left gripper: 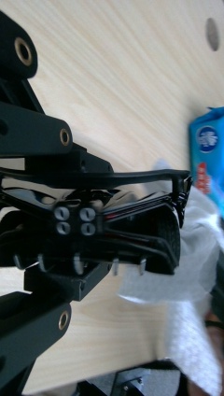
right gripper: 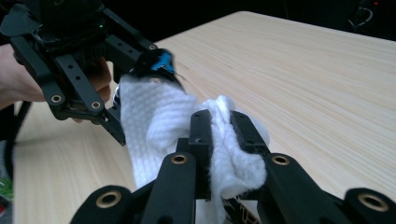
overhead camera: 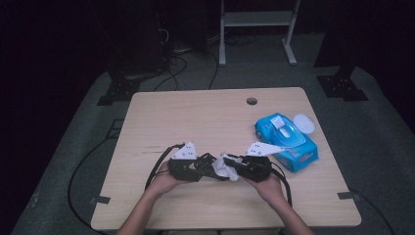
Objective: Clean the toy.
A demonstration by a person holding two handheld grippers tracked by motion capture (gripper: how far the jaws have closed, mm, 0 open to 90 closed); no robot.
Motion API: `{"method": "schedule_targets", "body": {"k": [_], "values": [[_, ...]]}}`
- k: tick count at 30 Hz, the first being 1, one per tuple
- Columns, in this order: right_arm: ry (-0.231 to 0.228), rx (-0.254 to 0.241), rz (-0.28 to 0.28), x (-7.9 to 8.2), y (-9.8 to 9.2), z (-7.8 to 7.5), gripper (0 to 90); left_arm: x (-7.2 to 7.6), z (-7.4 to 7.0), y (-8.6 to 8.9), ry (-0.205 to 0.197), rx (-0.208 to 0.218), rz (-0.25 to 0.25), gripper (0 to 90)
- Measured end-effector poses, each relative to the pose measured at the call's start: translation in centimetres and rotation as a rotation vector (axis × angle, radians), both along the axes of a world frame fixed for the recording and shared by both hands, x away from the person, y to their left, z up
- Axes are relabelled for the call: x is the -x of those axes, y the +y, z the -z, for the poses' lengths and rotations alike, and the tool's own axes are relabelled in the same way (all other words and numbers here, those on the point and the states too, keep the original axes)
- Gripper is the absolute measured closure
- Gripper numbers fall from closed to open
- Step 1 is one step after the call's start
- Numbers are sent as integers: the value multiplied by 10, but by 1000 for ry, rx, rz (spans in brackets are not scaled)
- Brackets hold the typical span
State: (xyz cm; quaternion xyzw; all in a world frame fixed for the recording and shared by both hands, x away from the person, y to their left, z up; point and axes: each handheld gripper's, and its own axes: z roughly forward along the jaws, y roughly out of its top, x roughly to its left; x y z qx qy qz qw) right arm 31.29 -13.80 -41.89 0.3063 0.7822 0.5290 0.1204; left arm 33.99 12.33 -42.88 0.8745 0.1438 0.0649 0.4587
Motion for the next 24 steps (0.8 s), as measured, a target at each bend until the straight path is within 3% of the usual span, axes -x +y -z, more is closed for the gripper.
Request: {"method": "schedule_targets", "body": {"k": [3, 8, 19, 24], "values": [[5, 24, 7, -1, -2, 4, 794, -1, 9, -4, -8, -74, -7, 585], [7, 44, 12, -3, -2, 8, 793, -3, 21, -7, 28, -92, -13, 590], [-3, 87, -2, -5, 9, 16, 792, -8, 39, -7, 70, -184, -17, 573], [-3, 88, 0, -7, 10, 18, 792, -10, 31, -3, 73, -140, -36, 499]]}}
